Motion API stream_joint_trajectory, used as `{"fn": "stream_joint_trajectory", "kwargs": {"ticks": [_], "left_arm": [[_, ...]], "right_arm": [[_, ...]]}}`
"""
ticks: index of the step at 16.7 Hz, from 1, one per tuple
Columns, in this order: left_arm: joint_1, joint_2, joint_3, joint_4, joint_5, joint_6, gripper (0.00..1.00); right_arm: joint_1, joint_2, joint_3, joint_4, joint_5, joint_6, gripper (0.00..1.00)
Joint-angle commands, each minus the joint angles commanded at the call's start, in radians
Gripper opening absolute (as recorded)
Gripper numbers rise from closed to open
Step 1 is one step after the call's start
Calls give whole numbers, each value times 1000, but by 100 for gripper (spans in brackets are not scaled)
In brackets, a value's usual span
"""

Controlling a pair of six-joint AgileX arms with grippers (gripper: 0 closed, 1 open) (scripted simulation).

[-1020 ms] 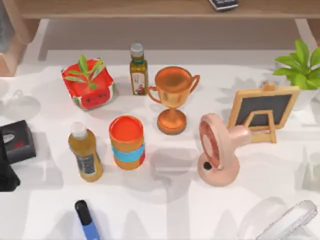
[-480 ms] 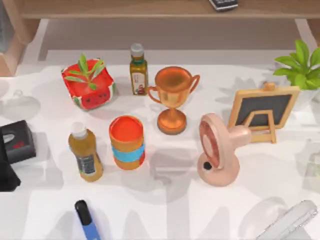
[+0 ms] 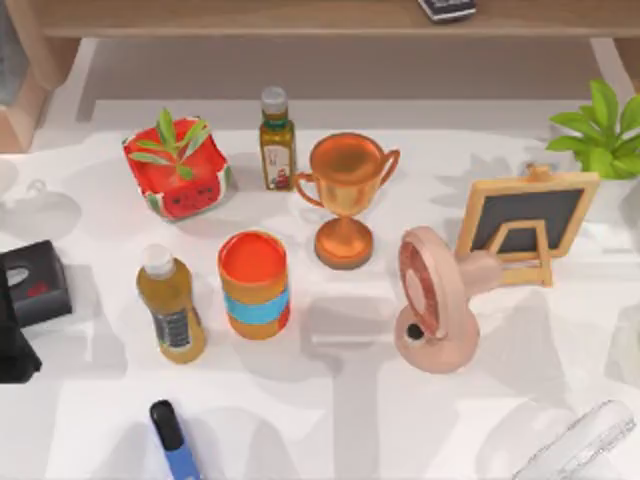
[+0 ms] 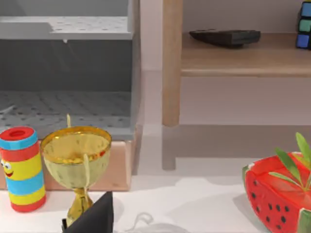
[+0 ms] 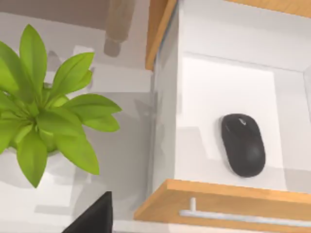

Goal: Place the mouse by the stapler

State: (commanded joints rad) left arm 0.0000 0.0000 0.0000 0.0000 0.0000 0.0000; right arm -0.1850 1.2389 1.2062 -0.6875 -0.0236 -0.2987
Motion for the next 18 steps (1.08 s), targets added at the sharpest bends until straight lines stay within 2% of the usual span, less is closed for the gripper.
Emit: {"fn": "stream_joint_trajectory", "kwargs": {"ticks": [6,10,14,18], "left_arm": [[0,0,0,0,0,0,100],[0,0,0,0,0,0,100],[0,0,0,0,0,0,100],[0,0,0,0,0,0,100]], "right_arm": [[-97,683,651,-306,-5,-133,100],[-161,1041,999,-500,-9,-219,100],[-195,1291,1245,-657,-17,-287,100],[-196,1398,1353,-724,-25,-314,100]]}}
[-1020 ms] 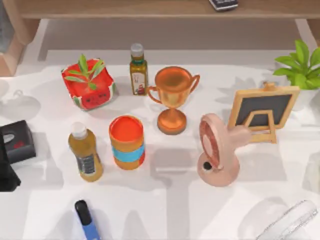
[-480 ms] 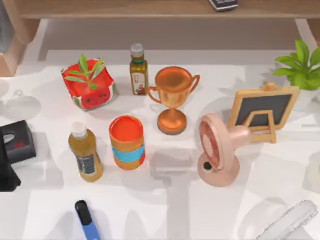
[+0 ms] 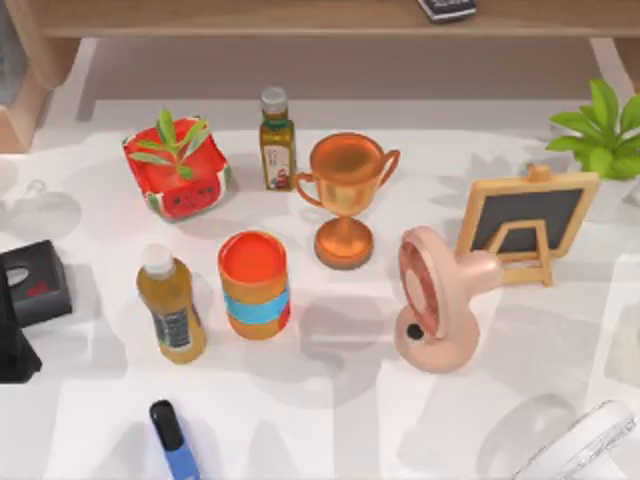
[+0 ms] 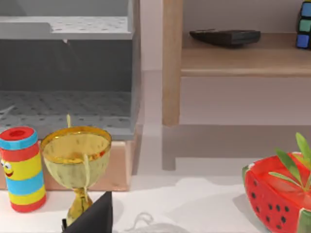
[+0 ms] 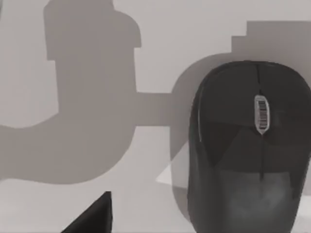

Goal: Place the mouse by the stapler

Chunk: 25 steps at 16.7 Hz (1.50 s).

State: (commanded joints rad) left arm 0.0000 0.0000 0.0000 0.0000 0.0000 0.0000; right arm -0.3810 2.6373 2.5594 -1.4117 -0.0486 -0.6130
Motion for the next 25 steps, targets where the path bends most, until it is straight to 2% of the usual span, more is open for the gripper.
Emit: {"fn": "stream_joint_trajectory", "kwargs": {"ticks": [21,25], "left_arm": [[0,0,0,0,0,0,100],[0,0,0,0,0,0,100]], "right_arm": [[4,-5,-129,123,0,4,100],[4,-5,-129,123,0,4,70]]}}
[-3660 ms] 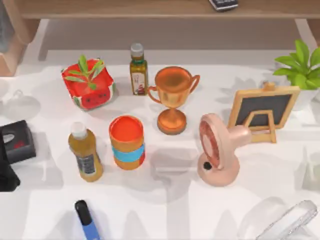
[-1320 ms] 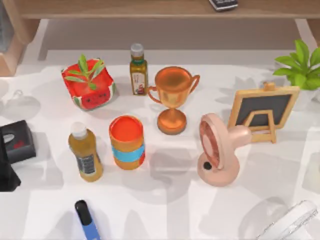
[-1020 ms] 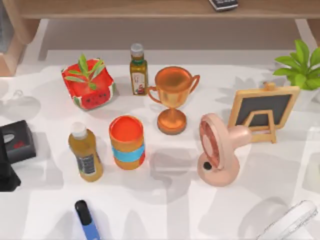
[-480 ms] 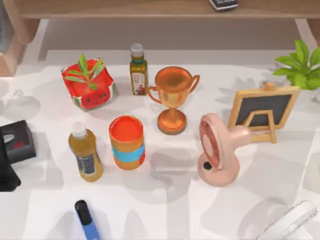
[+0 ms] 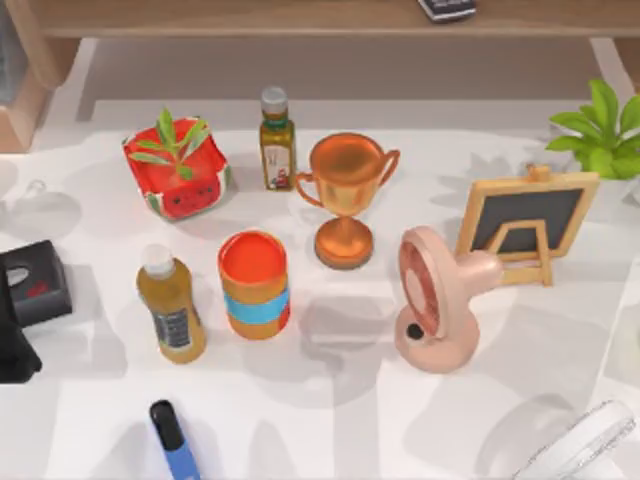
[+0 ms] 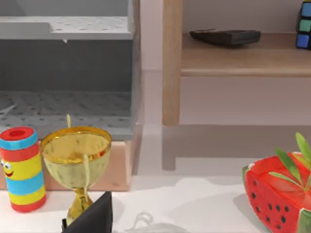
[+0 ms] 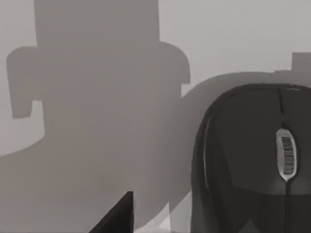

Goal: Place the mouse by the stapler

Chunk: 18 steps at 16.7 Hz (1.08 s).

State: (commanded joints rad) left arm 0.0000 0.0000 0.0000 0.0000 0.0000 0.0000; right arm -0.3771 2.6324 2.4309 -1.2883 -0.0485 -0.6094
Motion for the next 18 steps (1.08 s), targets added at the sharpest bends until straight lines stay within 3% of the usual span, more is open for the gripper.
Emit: {"fn": "stream_joint_trajectory", "kwargs": {"ticks": [9,18], "left_arm": [[0,0,0,0,0,0,100],[0,0,0,0,0,0,100]], "right_arm": [[0,0,0,0,0,0,2],[0,-1,0,0,0,1,0]]}}
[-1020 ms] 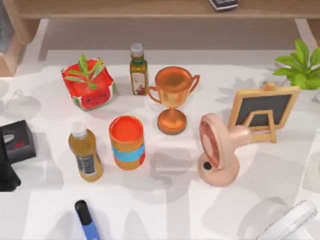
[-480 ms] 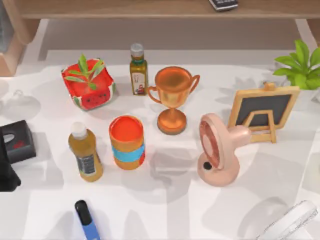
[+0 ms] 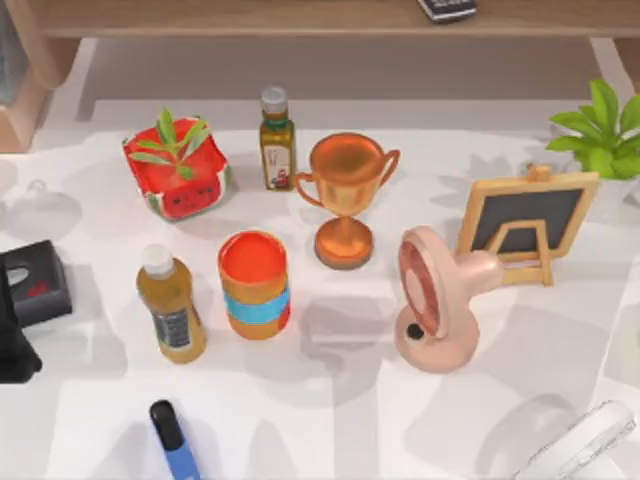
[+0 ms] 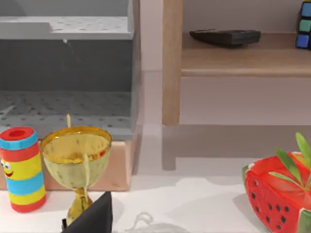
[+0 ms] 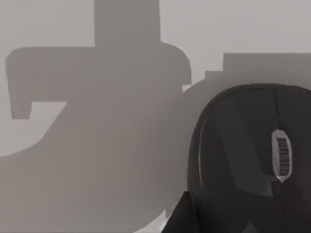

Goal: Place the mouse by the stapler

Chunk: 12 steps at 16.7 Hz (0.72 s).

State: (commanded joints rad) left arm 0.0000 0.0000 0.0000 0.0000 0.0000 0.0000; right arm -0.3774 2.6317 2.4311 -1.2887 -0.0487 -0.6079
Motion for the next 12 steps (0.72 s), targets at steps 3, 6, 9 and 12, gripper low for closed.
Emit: {"fn": "stream_joint_trajectory", "kwargs": {"ticks": [3,6,9,12], "left_arm": [[0,0,0,0,0,0,100],[0,0,0,0,0,0,100],[0,0,0,0,0,0,100],[0,0,0,0,0,0,100]], "right_arm": [[-4,-26,5,-12,0,10,0],[-3,-128,-11,-44,4,65,0],[32,-272,-49,-67,8,170,0],[114,-425,-104,-76,12,314,0]]}}
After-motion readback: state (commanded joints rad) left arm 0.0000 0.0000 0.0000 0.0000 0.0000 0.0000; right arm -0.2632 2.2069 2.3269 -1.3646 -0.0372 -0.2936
